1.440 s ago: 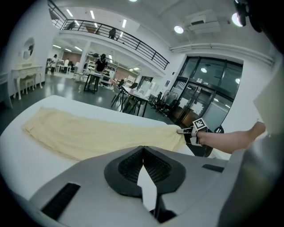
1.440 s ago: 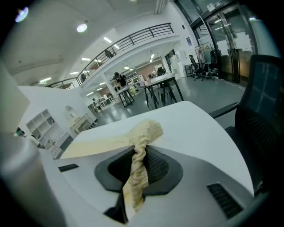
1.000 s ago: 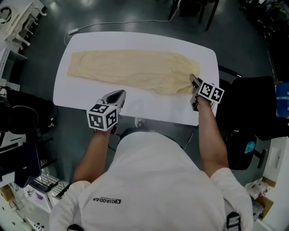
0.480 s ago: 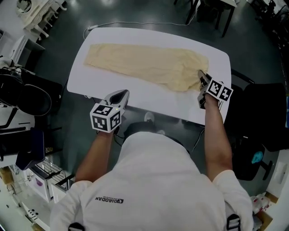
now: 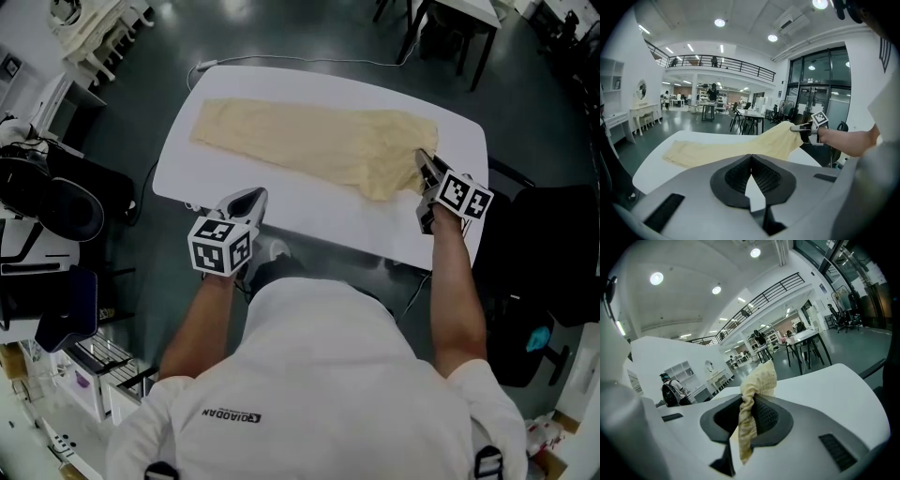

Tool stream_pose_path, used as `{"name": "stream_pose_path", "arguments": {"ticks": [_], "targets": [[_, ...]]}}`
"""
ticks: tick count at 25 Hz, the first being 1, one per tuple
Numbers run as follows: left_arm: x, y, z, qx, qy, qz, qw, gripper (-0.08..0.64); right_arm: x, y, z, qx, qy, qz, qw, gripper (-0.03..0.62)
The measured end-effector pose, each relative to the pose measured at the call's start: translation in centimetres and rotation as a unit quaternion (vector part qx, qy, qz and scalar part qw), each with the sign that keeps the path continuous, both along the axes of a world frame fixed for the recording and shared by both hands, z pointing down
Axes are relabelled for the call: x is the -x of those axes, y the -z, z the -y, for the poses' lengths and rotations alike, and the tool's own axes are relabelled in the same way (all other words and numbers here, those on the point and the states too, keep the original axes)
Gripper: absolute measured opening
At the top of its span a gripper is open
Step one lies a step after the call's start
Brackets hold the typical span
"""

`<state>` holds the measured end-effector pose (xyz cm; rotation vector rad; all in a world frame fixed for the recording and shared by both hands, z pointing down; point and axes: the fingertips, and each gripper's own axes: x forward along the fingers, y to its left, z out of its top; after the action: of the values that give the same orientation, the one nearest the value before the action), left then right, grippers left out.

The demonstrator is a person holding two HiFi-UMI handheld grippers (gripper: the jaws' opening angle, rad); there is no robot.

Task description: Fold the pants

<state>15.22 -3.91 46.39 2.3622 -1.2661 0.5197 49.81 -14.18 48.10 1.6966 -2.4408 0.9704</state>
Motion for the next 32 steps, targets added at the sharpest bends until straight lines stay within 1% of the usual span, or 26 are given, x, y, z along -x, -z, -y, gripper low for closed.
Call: {"name": "stream_pose_path", "arguments": {"ticks": [2,5,8,10,13,16,19,21,25,29,32], "targets": [[1.2,-0.2,1.1,0.001,0.003,-0.004,1.0000,0.028,1.2,1.0,0.5,-0.004,0.006,-0.005,1.000,0.071],[1.9,-0.7,3.4,-0.001,-0.008,-0.016,0.9998,0.028,2.5,2.0,1.5,-0.005,0.012,-0.015,1.000,0.071],[2.7,-0.8,5.9,-0.006,-0.032,-0.022,0.9992,0.028,3.8,2.6,2.8,-0.002,0.013,-0.044,0.999,0.071],[4.0,-1.0,7.5,-0.013,-0.058,-0.011,0.9982,0.028,5.0,3.0,3.6,0.000,0.001,-0.050,0.999,0.071],[7.4,-1.3,9.9,-0.017,-0.089,0.002,0.9959,0.028,7.2,3.3,4.6,0.002,-0.038,-0.036,0.999,0.071],[12.0,-1.1,13.0,-0.014,-0.100,-0.004,0.9949,0.028,9.9,3.8,5.9,0.004,-0.081,-0.031,0.996,0.071],[16.4,-1.1,15.9,-0.010,-0.119,-0.012,0.9928,0.028,13.3,4.4,7.4,0.008,-0.111,-0.036,0.993,0.071],[18.4,-1.2,17.2,-0.005,-0.135,-0.019,0.9907,0.028,15.3,4.9,8.1,0.012,-0.126,-0.040,0.991,0.071],[21.1,-1.4,18.6,-0.001,-0.162,-0.032,0.9862,0.028,18.1,6.5,9.1,0.009,-0.145,-0.062,0.987,0.071],[23.3,-1.9,18.7,0.005,-0.191,-0.031,0.9811,0.028,21.2,7.5,9.9,0.010,-0.143,-0.083,0.986,0.071],[25.9,-2.5,19.6,0.012,-0.188,-0.037,0.9815,0.028,24.6,7.9,11.0,0.009,-0.137,-0.078,0.987,0.071]]}}
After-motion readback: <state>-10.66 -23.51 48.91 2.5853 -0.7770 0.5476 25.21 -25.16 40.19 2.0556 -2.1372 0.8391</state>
